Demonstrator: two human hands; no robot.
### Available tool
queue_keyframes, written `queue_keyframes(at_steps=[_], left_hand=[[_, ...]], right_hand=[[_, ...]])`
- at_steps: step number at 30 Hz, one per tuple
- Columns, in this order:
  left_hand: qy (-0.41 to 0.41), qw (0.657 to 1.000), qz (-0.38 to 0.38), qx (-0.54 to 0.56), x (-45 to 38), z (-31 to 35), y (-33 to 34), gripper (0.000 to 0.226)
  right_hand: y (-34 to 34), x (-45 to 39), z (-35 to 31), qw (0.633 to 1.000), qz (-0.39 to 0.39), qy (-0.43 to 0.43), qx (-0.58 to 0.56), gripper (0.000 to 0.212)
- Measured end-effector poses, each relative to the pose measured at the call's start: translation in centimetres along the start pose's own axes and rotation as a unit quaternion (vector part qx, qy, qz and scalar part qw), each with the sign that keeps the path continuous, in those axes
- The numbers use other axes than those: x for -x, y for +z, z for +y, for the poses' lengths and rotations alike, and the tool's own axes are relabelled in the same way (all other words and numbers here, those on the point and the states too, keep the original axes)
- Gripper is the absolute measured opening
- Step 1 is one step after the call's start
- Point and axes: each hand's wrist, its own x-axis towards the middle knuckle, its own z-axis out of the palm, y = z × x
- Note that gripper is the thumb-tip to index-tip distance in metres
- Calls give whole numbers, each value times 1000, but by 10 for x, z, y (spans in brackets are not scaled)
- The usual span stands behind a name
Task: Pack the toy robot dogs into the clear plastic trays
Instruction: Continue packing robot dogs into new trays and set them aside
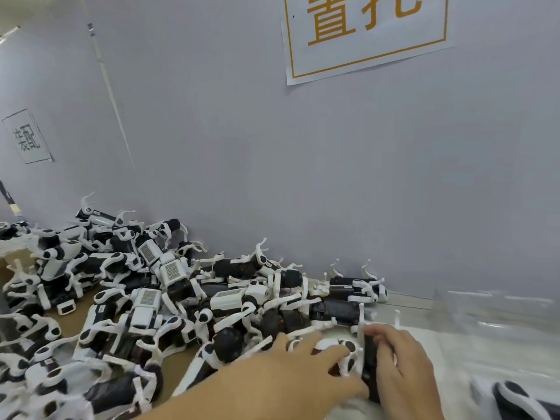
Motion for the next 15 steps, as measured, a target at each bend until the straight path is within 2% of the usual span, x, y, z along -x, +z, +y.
queue_keyframes(at_steps=[3,6,7,8,10,11,12,13,15], left_hand=[[37,997,71,-19,12,-2,-6,46],[18,987,161,-18,27,-11,-26,45],[14,986,162,-22,32,-15,-32,46],[4,992,125,8,37,-22,-37,47],[-6,996,-43,83,52,-32,-40,52],[1,990,-116,75,54,-35,-37,58],[3,986,-159,58,58,-41,-28,60],[9,985,-168,49,52,-36,-17,58],[-1,986,-111,121,40,-28,4,47]], right_hand=[[-2,2,2,1000,-13,1,-8,42],[-3,3,1,1000,-16,0,-9,43],[-4,4,1,1000,-17,-1,-9,43],[-5,4,1,1000,-19,-2,-8,44],[-5,5,2,1000,-24,-4,-6,43],[-5,5,2,1000,-27,-5,-6,42],[-5,5,3,1000,-30,-6,-5,41],[-5,6,4,999,-33,-7,-2,39],[-5,7,4,999,-42,-10,4,37]])
